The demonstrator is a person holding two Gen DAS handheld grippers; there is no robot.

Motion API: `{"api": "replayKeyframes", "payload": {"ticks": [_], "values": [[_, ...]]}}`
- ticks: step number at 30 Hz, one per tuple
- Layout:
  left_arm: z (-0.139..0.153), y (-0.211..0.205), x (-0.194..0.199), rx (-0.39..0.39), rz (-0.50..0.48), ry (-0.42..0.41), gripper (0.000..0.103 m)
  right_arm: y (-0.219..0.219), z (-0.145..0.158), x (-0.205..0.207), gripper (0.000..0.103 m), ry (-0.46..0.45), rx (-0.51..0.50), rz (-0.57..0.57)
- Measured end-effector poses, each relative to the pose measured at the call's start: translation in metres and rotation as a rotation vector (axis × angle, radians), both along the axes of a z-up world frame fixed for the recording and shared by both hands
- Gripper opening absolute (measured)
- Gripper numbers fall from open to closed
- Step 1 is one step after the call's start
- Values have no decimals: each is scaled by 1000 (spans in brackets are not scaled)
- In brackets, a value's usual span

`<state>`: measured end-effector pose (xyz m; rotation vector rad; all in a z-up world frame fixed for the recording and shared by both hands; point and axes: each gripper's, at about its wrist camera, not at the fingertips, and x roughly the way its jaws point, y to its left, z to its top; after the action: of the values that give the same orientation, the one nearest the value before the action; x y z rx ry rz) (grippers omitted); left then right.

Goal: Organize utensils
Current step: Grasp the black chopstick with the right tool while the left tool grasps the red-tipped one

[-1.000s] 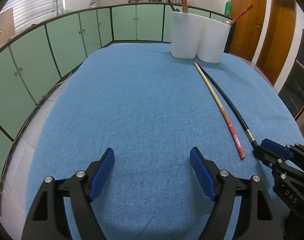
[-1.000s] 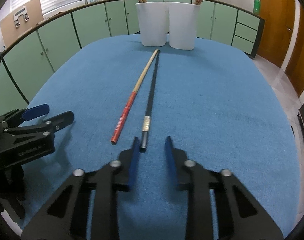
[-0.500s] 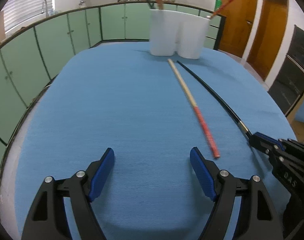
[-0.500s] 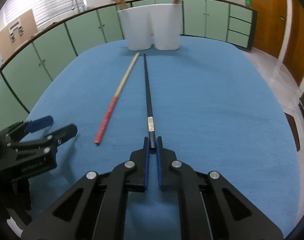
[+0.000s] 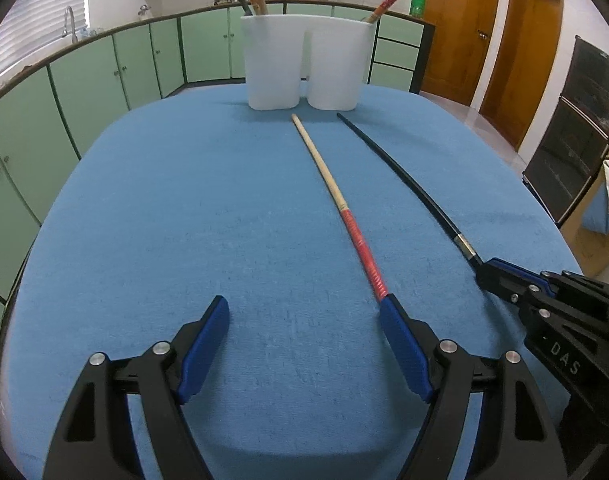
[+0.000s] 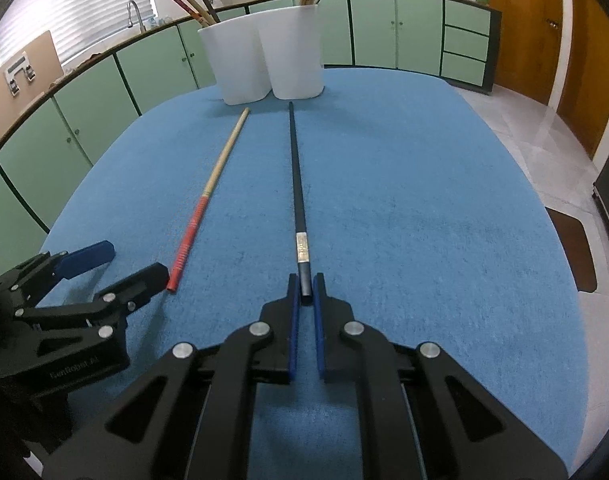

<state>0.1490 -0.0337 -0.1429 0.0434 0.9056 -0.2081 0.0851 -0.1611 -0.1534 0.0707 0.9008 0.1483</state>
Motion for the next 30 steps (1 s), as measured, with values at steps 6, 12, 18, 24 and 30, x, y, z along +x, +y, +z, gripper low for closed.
{"api": "replayKeyframes", "payload": {"ticks": [6, 12, 18, 24, 30], "values": [[8, -1, -4, -17, -9, -21, 76, -7, 0, 2, 6, 0, 11, -4], [-3, -13, 2, 10, -17, -2, 75, -8, 0, 1, 6, -2, -2, -5], [-3, -16, 0, 49, 8, -18, 57, -6, -1, 2, 8, -2, 1, -2], [-1, -4, 0, 35, 54, -27, 27, -11, -1, 2, 9, 3, 25, 4], [-1, -10, -1, 78, 52, -34, 28, -5, -2, 2, 16, -4, -13, 24]]}}
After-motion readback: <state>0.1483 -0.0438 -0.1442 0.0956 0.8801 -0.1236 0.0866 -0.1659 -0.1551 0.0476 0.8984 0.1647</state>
